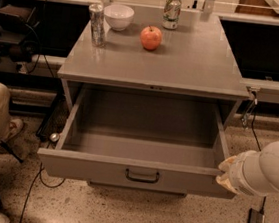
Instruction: Open top drawer
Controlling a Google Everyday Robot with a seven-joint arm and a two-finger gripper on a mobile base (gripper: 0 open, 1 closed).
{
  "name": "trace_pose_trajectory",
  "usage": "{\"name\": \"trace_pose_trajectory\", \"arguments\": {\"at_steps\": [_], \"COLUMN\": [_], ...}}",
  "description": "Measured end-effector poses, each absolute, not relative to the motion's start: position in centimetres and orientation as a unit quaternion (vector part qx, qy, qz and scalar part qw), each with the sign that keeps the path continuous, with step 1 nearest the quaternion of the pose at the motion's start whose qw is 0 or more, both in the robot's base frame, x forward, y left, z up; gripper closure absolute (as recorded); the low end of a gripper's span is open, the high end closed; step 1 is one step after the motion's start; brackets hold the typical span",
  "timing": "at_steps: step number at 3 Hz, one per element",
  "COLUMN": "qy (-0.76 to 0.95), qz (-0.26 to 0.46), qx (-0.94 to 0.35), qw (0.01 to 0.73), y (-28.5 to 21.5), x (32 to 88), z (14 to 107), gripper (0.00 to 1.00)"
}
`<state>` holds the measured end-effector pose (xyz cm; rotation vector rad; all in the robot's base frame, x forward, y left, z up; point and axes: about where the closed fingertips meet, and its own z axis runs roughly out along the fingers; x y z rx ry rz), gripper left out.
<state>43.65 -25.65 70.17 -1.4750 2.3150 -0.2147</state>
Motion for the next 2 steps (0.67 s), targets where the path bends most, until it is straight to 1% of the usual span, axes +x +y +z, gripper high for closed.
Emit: {"name": "trace_pose_trajectory", "arguments": {"at_steps": [1,2], "qy": [0.825,0.824], "qz": [-0.078,-0.08], "qx": [-0.526,-0.526], "qw": [0.193,0.194], "y": [-25.64,-25.64], "x": [43.62,43.58], "z": [70.34,70.58], "gripper": [0.31,0.01]}}
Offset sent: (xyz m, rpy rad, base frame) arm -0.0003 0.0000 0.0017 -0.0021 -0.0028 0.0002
